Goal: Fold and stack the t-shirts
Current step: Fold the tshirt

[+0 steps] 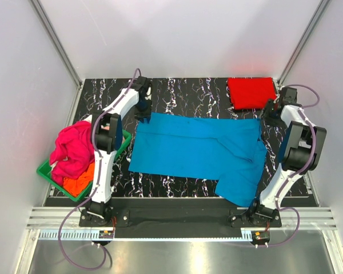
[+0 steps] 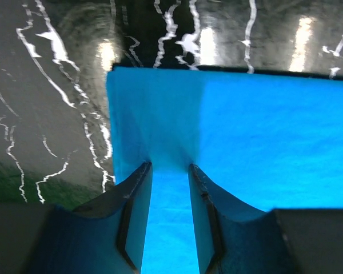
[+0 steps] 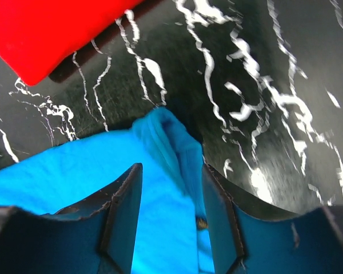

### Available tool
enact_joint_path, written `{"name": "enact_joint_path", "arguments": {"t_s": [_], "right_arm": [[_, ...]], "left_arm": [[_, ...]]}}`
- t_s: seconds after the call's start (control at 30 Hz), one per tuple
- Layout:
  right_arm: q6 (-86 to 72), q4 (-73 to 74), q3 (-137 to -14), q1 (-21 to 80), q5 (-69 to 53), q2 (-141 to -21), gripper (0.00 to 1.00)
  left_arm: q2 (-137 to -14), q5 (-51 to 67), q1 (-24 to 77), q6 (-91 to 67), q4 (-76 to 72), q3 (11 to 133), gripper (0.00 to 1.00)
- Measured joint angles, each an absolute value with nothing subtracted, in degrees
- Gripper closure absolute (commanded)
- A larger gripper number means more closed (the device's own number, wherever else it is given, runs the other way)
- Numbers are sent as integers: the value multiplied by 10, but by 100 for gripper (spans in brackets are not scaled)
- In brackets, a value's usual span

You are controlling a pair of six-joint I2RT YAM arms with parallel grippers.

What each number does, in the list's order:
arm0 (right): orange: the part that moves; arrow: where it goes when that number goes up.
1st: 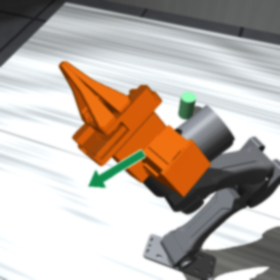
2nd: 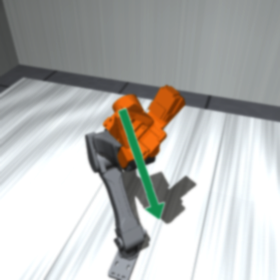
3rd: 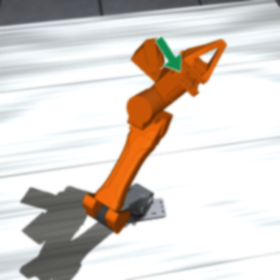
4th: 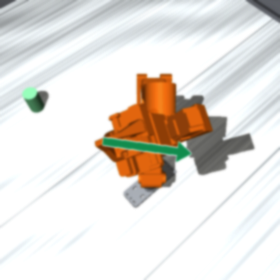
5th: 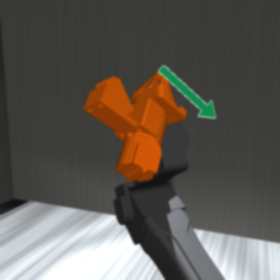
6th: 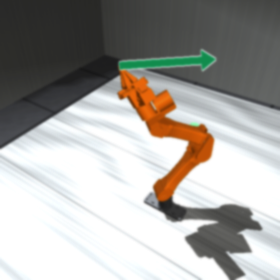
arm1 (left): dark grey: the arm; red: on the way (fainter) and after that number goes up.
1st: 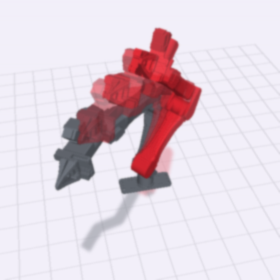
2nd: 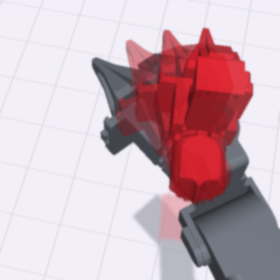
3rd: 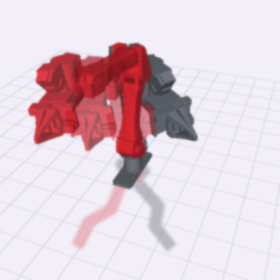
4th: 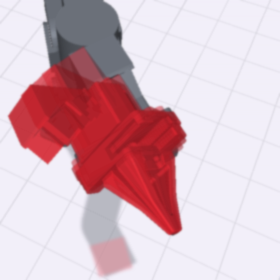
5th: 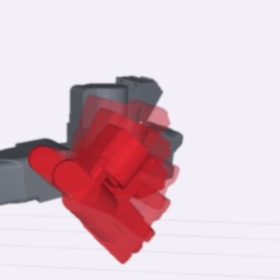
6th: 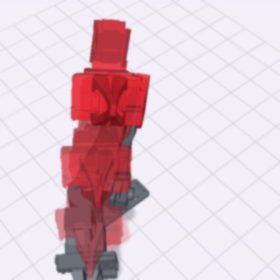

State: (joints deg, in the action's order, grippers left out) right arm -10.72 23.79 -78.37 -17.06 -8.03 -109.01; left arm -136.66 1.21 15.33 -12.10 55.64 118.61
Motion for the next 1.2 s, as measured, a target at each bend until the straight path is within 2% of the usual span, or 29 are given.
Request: {"name": "enact_joint_path", "arguments": {"t_s": [0.3, 0.43, 0.47, 0.53, 0.57, 0.67, 0.73, 1.03, 1.2], "right_arm": [[-31, 227, -811, -128, -53, -1132, 47], [-19, 225, -823, -123, -19, -1151, 53], [-17, 225, -826, -124, -11, -1154, 60], [-13, 225, -834, -124, 2, -1162, 67], [-12, 224, -839, -124, 8, -1167, 76], [-13, 223, -853, -124, 16, -1181, 87], [-17, 223, -858, -125, 14, -1187, 99], [-78, 222, -886, -156, -88, -1217, 100], [-112, 223, -906, -180, -152, -1238, 89]], "left_arm": [[-1371, 12, 142, -123, 557, 1191, 62], [-1374, 12, 142, -123, 557, 1195, 62], [-1375, 12, 142, -123, 557, 1195, 62], [-1375, 12, 142, -123, 557, 1195, 62], [-1375, 11, 142, -123, 557, 1195, 61], [-1375, 9, 142, -123, 557, 1195, 61], [-1375, 8, 142, -123, 556, 1195, 60], [-1375, -6, 142, -125, 556, 1195, 59], [-1379, -7, 135, -127, 556, 1202, 59]]}}
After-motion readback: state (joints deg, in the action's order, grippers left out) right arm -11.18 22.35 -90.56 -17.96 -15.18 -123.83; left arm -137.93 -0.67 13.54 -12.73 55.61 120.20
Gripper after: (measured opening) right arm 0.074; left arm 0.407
